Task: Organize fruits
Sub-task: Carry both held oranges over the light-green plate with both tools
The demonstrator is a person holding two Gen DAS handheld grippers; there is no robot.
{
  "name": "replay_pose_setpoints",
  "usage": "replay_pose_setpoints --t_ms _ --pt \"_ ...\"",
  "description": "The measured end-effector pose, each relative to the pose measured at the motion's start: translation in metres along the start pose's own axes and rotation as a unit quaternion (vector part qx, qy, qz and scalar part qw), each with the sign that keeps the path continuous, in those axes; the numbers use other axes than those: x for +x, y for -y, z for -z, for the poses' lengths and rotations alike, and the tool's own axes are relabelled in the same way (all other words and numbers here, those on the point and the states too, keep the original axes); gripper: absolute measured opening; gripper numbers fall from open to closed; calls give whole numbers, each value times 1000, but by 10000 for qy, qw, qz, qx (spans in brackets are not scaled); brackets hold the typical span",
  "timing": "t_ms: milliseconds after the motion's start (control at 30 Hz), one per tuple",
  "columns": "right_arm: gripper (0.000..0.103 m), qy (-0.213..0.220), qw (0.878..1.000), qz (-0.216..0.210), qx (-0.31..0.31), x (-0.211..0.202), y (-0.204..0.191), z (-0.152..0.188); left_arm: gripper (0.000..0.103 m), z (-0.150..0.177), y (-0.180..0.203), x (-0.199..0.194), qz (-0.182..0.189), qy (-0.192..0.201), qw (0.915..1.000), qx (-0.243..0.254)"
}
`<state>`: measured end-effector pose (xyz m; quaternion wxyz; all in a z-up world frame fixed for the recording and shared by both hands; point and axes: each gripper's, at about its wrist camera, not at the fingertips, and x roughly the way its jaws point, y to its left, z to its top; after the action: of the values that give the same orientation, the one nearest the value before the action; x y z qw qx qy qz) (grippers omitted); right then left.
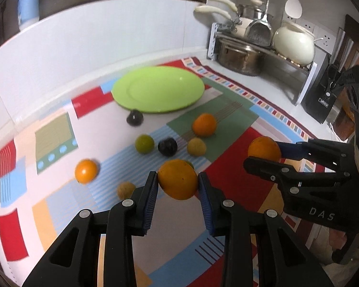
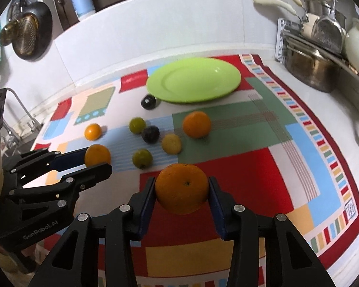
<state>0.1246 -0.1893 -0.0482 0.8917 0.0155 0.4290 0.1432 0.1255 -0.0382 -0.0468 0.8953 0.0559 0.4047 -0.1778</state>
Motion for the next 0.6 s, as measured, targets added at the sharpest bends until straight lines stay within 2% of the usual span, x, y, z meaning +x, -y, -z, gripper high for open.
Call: replay_pose_setpoints --t_ms 400,600 --pt "43 580 9981 -2 -200 -9 0 -57 34 -56 -15 9 82 218 9996 180" --pt "43 658 9976 -43 -232 4 5 -92 34 -92 -26 22 38 311 9988 383"
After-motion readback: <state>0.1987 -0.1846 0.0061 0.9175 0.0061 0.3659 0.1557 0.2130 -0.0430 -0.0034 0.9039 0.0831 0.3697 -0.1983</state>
